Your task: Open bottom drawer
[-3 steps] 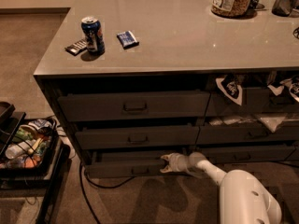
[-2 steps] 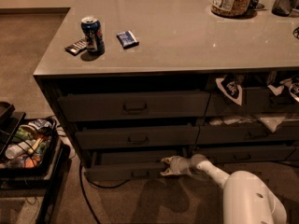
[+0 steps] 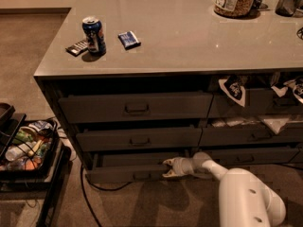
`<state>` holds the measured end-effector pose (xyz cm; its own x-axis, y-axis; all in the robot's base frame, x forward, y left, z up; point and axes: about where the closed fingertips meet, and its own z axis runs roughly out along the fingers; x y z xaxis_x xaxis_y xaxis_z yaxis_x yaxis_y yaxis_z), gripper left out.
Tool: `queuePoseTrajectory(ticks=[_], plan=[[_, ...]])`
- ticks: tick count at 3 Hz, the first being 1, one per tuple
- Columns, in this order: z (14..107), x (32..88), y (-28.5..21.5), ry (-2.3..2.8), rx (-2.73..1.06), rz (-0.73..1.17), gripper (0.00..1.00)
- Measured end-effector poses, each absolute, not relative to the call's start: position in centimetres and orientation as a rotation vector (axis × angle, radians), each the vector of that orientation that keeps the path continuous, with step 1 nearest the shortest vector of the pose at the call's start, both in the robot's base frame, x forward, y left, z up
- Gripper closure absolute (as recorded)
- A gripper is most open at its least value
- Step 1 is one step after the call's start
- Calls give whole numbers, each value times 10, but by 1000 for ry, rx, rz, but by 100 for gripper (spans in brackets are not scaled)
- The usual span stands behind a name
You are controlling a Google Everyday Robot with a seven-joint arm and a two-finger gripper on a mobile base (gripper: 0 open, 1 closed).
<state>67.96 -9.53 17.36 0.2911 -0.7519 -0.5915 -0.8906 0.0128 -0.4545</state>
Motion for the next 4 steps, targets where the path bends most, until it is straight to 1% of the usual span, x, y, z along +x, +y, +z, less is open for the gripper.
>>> queuePoseTrajectory(ticks=[2,3,4], plan=[[171,647,-93,1570,-1841,409,100],[168,613,-88,1614,-1868,549,100],[168,599,-90,1628,-1867,589,100]])
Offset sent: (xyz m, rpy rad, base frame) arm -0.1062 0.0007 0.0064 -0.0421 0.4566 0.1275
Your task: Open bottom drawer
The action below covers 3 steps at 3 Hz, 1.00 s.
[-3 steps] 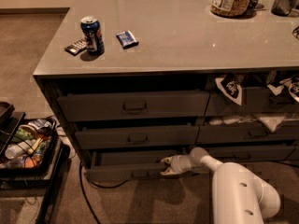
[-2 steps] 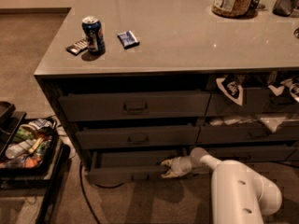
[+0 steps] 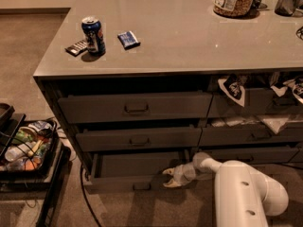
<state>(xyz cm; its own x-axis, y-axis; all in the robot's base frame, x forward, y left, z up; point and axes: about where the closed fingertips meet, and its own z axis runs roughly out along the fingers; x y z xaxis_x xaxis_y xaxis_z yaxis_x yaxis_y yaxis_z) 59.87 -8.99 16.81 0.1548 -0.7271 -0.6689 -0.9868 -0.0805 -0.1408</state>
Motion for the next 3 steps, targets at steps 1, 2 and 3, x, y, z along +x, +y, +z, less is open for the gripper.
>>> queuePoseTrajectory(ticks=[1,2,3], plan=[[163,573,-88,1664,-1825,657,100],[169,571,-92,1664,-1825,657,100],[167,547,-87,1685,-1804,680,100]])
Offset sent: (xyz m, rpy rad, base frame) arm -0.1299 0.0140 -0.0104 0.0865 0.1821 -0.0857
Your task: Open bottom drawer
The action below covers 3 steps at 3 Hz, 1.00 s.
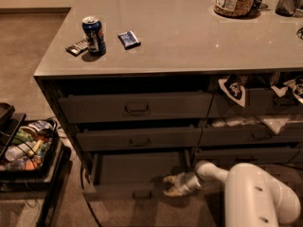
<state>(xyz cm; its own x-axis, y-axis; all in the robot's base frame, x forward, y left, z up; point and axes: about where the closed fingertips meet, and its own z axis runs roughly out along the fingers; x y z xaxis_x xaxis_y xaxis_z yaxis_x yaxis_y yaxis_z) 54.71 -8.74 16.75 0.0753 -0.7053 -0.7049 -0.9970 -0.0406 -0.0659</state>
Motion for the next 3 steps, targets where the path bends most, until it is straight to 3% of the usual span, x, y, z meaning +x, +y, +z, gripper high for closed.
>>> queuePoseTrajectory(ticks=[2,3], plan=[[178,550,-95,1703,-1766,662,100],[175,520,-88,1733,-1745,705,100]])
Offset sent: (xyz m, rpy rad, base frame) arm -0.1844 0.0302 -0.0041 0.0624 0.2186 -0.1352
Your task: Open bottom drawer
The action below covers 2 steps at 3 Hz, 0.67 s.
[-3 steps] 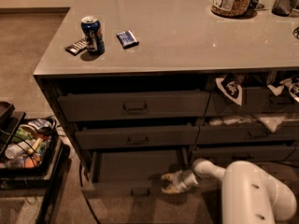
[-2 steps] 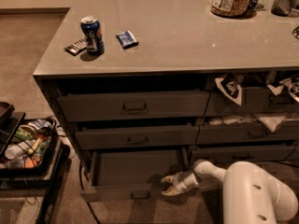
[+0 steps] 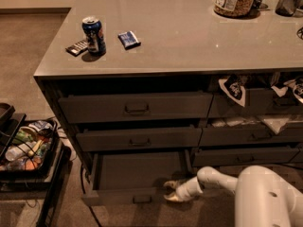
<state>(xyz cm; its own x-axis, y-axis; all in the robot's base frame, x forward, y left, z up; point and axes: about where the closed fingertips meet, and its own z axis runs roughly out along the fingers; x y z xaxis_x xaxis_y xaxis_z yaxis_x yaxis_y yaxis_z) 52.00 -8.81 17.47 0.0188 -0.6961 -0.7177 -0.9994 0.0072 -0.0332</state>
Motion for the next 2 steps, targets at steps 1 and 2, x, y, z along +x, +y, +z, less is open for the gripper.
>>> queuePoseTrajectory(ticks=[1,2], plan=[[175,504,-87,1755,-1729,728,100],[175,503,-89,1755,-1729,729,100]])
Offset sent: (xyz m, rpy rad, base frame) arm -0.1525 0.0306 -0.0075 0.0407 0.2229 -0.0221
